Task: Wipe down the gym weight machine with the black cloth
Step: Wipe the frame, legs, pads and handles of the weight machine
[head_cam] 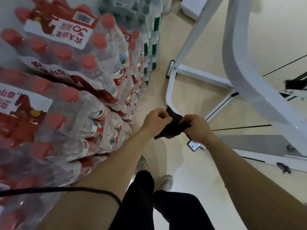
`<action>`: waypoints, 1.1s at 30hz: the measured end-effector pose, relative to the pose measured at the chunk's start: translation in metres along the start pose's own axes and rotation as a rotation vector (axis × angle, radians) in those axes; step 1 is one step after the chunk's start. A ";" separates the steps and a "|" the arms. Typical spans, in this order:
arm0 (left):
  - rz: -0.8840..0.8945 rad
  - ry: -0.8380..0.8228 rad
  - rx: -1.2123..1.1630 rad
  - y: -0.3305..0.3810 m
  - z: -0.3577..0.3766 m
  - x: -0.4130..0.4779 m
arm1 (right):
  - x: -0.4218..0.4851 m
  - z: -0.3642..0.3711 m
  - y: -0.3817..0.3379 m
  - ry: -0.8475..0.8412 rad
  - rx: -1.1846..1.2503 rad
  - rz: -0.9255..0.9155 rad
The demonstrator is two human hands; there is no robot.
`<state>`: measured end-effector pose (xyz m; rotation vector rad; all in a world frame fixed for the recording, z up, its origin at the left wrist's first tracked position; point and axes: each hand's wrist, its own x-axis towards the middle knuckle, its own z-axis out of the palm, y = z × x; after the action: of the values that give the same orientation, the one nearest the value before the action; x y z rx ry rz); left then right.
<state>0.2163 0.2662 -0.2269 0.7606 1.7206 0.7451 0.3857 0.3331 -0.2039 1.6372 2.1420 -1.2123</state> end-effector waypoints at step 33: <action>-0.115 -0.132 0.250 -0.310 0.161 0.343 | 0.379 0.156 0.309 0.283 -0.256 0.114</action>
<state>0.2512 0.3687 -0.7036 0.8528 1.7392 0.3958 0.4642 0.5159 -0.6770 1.8727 2.2127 -0.6743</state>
